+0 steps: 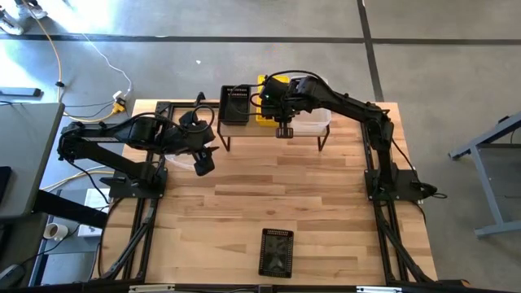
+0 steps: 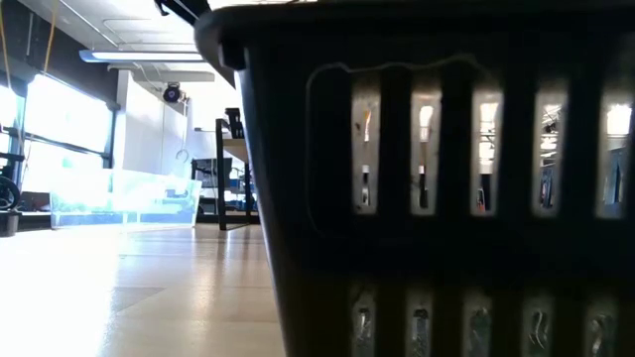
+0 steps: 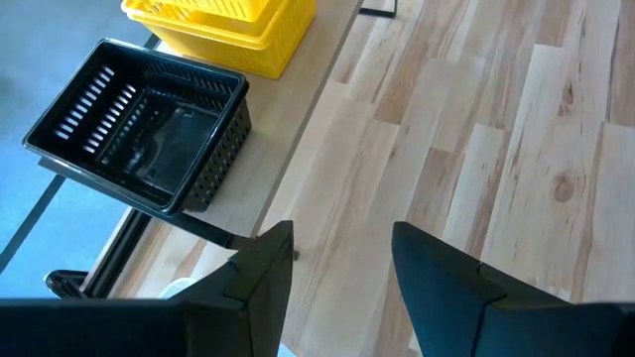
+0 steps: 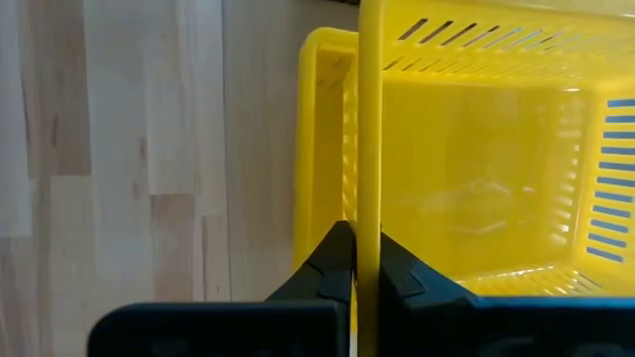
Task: Stack baskets on shelf by color
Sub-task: Stack the yellow basket on top of the yellow baskets on the shelf, then stack the black basket on top of the black basket on the shelf
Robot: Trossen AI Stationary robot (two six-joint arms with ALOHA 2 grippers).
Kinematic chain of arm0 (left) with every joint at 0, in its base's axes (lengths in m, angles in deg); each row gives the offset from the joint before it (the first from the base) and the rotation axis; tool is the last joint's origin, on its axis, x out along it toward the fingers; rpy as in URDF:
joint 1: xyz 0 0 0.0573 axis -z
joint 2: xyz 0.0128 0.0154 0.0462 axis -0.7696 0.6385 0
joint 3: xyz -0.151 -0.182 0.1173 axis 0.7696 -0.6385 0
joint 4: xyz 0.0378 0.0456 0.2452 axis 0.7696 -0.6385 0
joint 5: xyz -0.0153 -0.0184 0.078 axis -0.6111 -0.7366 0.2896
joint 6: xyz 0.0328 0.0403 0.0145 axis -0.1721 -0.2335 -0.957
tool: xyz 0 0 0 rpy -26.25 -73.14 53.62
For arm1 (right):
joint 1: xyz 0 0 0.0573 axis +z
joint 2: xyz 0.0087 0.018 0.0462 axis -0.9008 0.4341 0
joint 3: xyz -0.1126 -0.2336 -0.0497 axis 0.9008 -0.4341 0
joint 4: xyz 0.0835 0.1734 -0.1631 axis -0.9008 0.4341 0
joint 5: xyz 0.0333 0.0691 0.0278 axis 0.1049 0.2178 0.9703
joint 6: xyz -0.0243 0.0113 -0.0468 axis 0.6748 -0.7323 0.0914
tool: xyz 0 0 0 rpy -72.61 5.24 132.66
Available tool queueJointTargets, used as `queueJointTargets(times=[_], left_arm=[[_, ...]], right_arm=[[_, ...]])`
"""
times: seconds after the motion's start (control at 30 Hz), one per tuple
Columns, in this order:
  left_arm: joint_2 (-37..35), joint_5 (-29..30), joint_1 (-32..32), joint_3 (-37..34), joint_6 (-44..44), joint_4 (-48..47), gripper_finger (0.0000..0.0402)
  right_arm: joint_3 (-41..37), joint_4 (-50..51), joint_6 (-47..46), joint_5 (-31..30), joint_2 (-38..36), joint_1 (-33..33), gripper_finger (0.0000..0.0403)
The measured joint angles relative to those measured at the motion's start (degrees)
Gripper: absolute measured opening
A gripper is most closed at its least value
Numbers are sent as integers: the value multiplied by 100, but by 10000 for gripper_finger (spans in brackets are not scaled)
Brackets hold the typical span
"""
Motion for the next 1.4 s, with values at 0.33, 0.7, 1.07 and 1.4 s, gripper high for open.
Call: queueJointTargets(times=[0.33,0.7,1.07,1.4], left_arm=[[0,0,-1,0,2,0,163],[0,0,-1,0,2,2,163],[0,-2,0,0,0,2,163],[0,-4,0,0,322,-4,163]], right_arm=[[0,-130,-46,83,0,-15,2],[0,-176,-150,-164,-2,-52,92],[458,150,-476,-209,-11,123,117],[798,823,-2003,997,-146,547,118]])
